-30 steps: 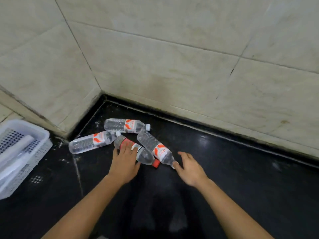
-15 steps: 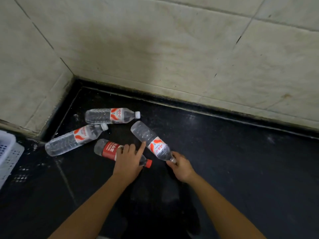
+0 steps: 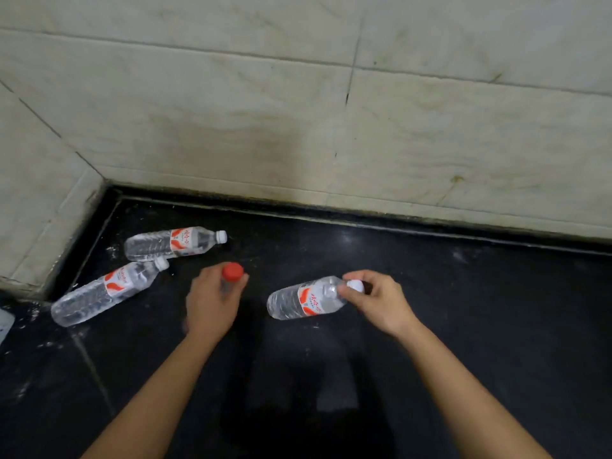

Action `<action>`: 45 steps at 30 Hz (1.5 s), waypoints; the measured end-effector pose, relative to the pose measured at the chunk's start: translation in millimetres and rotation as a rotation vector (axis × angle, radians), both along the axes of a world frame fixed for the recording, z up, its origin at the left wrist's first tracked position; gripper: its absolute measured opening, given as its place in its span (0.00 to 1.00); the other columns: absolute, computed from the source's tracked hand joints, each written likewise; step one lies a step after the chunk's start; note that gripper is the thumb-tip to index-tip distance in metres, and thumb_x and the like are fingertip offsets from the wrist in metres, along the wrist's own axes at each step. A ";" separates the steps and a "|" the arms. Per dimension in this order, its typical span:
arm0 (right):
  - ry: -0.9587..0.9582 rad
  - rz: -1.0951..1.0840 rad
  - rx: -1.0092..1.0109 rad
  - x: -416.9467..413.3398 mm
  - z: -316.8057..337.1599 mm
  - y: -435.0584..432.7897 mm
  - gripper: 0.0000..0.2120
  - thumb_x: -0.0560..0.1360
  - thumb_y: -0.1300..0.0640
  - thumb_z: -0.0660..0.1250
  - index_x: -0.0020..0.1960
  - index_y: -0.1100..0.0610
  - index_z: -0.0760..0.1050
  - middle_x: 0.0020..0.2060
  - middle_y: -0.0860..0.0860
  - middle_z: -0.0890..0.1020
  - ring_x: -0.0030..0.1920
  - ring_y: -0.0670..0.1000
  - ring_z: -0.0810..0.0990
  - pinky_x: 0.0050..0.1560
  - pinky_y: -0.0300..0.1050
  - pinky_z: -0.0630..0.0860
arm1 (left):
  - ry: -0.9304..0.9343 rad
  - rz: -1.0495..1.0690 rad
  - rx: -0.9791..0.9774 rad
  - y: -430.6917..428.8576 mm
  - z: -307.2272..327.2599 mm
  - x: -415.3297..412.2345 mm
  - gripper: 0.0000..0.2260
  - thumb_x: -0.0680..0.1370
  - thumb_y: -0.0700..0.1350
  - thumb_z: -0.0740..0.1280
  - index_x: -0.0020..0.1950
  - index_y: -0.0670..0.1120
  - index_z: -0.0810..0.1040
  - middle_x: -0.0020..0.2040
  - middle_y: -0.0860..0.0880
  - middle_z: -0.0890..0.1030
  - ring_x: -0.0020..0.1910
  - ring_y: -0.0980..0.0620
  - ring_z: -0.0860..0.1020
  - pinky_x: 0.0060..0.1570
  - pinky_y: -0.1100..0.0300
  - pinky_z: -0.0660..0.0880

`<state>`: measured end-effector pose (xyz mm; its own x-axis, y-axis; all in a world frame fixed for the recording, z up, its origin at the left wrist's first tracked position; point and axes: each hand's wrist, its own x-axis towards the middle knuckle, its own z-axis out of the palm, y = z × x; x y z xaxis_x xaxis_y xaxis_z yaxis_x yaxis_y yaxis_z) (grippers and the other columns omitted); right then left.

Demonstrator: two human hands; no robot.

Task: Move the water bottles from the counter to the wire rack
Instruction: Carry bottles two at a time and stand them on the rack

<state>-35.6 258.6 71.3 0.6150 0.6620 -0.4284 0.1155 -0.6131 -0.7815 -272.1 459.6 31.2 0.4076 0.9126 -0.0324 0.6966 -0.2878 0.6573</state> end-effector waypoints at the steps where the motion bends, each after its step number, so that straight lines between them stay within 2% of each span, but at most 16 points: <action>1: -0.054 0.009 0.037 -1.6 5.7 4.7 0.13 0.73 0.48 0.77 0.55 0.49 0.83 0.46 0.42 0.84 0.46 0.41 0.82 0.46 0.29 0.75 | -0.120 0.135 -0.077 -0.8 8.4 3.2 0.11 0.76 0.54 0.73 0.53 0.51 0.79 0.53 0.46 0.81 0.54 0.44 0.79 0.57 0.44 0.76; 5: -0.200 0.018 0.150 -22.3 -1.0 18.6 0.15 0.74 0.47 0.76 0.59 0.50 0.82 0.52 0.47 0.79 0.50 0.45 0.79 0.53 0.35 0.74 | -0.321 0.322 -0.213 -24.0 22.8 9.0 0.14 0.72 0.54 0.77 0.53 0.52 0.79 0.55 0.46 0.78 0.55 0.48 0.78 0.58 0.50 0.76; 8: -0.212 -0.060 0.167 -31.0 -19.4 18.7 0.17 0.77 0.46 0.71 0.62 0.51 0.77 0.56 0.50 0.77 0.57 0.50 0.77 0.58 0.48 0.76 | -0.283 0.251 -0.213 -38.2 24.9 12.3 0.14 0.72 0.53 0.77 0.53 0.52 0.79 0.56 0.48 0.74 0.54 0.52 0.75 0.57 0.55 0.72; 10: -0.184 -0.093 0.167 -29.8 -25.0 17.4 0.16 0.79 0.45 0.69 0.63 0.50 0.74 0.56 0.50 0.77 0.57 0.51 0.77 0.56 0.50 0.76 | -0.253 0.139 -0.211 -40.5 22.4 11.7 0.15 0.71 0.53 0.77 0.53 0.52 0.78 0.56 0.49 0.72 0.54 0.53 0.74 0.56 0.57 0.71; 12: -0.079 -0.105 0.200 -28.0 -24.7 16.1 0.14 0.79 0.46 0.68 0.63 0.46 0.71 0.55 0.48 0.78 0.56 0.50 0.78 0.53 0.46 0.77 | -0.256 0.017 -0.196 -43.0 18.7 7.3 0.15 0.71 0.59 0.72 0.54 0.55 0.75 0.57 0.48 0.71 0.56 0.51 0.72 0.56 0.59 0.70; 14: 0.028 -0.099 0.239 -27.4 -19.4 16.8 0.15 0.80 0.49 0.68 0.64 0.44 0.68 0.54 0.46 0.78 0.54 0.47 0.79 0.48 0.35 0.76 | -0.275 -0.078 -0.209 -44.5 14.0 3.9 0.13 0.71 0.62 0.65 0.53 0.60 0.72 0.57 0.49 0.71 0.57 0.50 0.72 0.57 0.59 0.70; 16: 0.096 -0.079 0.257 -28.8 -17.1 19.6 0.19 0.80 0.52 0.69 0.68 0.44 0.66 0.55 0.43 0.78 0.54 0.43 0.79 0.46 0.27 0.75 | -0.287 -0.147 -0.292 -42.6 13.5 3.7 0.12 0.73 0.62 0.66 0.54 0.61 0.72 0.63 0.52 0.73 0.61 0.55 0.74 0.57 0.67 0.68; 19: 0.174 -0.125 0.284 -39.4 -15.8 27.7 0.22 0.78 0.52 0.72 0.69 0.48 0.70 0.58 0.43 0.79 0.56 0.41 0.79 0.47 0.26 0.76 | -0.303 -0.194 -0.439 -34.6 18.9 5.6 0.10 0.77 0.54 0.71 0.57 0.57 0.75 0.67 0.57 0.76 0.61 0.65 0.75 0.55 0.75 0.69; 22: 0.256 -0.170 0.308 -57.9 -21.1 37.7 0.14 0.77 0.51 0.72 0.62 0.42 0.76 0.57 0.42 0.82 0.58 0.42 0.81 0.55 0.33 0.78 | -0.343 -0.172 -0.516 -22.0 24.9 7.3 0.10 0.76 0.51 0.72 0.57 0.54 0.78 0.56 0.53 0.82 0.54 0.62 0.80 0.51 0.68 0.73; 24: 0.332 -0.156 0.305 -71.7 -22.9 45.3 0.13 0.78 0.46 0.69 0.61 0.37 0.74 0.58 0.40 0.82 0.59 0.38 0.81 0.61 0.38 0.76 | -0.383 -0.133 -0.612 -12.5 30.1 7.9 0.12 0.75 0.51 0.74 0.57 0.53 0.80 0.55 0.51 0.82 0.56 0.56 0.81 0.54 0.60 0.75; 28: 0.362 -0.176 0.324 -92.5 -21.9 64.4 0.20 0.79 0.42 0.67 0.69 0.40 0.68 0.62 0.41 0.80 0.61 0.38 0.79 0.62 0.38 0.74 | -0.423 -0.164 -0.743 3.4 34.1 -0.2 0.19 0.66 0.62 0.75 0.54 0.60 0.82 0.66 0.55 0.78 0.67 0.55 0.75 0.66 0.51 0.72; 32: 0.263 -0.210 0.334 -101.7 -24.4 73.9 0.22 0.78 0.42 0.68 0.70 0.45 0.70 0.62 0.45 0.81 0.62 0.43 0.80 0.64 0.42 0.75 | -0.477 -0.310 -0.945 15.8 28.4 -18.1 0.19 0.69 0.53 0.77 0.60 0.57 0.81 0.74 0.59 0.69 0.71 0.62 0.69 0.70 0.55 0.67; 35: 0.248 -0.301 0.370 -102.7 -23.1 61.8 0.11 0.80 0.49 0.68 0.61 0.47 0.75 0.53 0.43 0.84 0.55 0.39 0.82 0.55 0.36 0.76 | -0.431 -0.379 -0.994 22.0 29.3 -19.2 0.20 0.77 0.44 0.72 0.69 0.54 0.76 0.69 0.56 0.75 0.63 0.65 0.76 0.65 0.61 0.71; 38: 0.247 -0.429 0.439 -99.1 -14.5 39.3 0.04 0.81 0.54 0.66 0.55 0.48 0.77 0.46 0.40 0.85 0.49 0.36 0.82 0.50 0.31 0.76 | -0.393 -0.321 -0.785 23.2 34.4 1.7 0.18 0.78 0.46 0.70 0.69 0.52 0.76 0.62 0.53 0.81 0.56 0.67 0.80 0.62 0.64 0.74; 42: 0.169 -0.500 0.518 -87.8 16.2 0.2 0.16 0.77 0.50 0.67 0.57 0.61 0.77 0.46 0.45 0.84 0.46 0.39 0.83 0.48 0.34 0.77 | -0.463 -0.232 -0.657 2.0 58.5 40.5 0.06 0.77 0.50 0.72 0.51 0.51 0.84 0.47 0.55 0.85 0.43 0.64 0.82 0.52 0.61 0.77; 45: 0.095 -0.545 0.594 -72.9 46.9 -37.1 0.20 0.77 0.49 0.69 0.57 0.67 0.75 0.44 0.49 0.83 0.44 0.43 0.82 0.46 0.36 0.78 | -0.611 -0.160 -0.752 -30.6 93.8 76.9 0.12 0.76 0.54 0.73 0.43 0.45 0.81 0.35 0.52 0.83 0.34 0.57 0.81 0.39 0.61 0.78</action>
